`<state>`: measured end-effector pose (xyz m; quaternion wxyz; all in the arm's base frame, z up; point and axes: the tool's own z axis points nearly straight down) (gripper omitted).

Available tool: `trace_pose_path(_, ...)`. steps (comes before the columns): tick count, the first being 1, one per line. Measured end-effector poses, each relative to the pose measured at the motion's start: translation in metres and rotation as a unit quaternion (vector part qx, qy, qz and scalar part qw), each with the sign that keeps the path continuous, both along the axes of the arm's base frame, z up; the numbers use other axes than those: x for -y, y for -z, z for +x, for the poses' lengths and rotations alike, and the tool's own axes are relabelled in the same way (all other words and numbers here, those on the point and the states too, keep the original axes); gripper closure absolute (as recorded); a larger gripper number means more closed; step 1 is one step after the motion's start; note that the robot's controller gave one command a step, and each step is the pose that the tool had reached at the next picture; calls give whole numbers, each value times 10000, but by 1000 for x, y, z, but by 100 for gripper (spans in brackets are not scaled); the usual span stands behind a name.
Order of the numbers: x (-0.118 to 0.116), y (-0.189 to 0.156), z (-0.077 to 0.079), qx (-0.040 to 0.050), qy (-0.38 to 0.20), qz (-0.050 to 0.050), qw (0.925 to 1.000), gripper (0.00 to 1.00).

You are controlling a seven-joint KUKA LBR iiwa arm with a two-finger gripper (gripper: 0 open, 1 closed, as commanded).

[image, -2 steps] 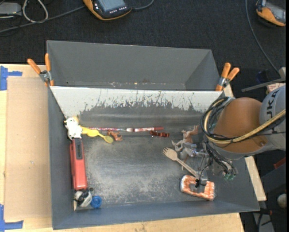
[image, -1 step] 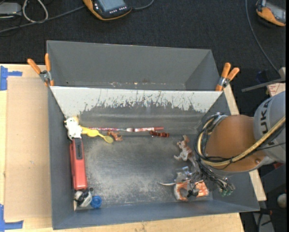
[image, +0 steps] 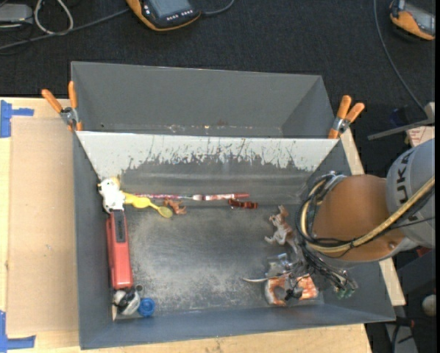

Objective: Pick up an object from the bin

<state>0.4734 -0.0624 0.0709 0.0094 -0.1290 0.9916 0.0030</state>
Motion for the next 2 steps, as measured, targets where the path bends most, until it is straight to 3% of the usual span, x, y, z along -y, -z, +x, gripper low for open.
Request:
trace_pose_path(1,0,-78,1,-29,-89,8,10000,100)
trace_pose_path(2,4,-162,21,-57,-397,13,9992,100)
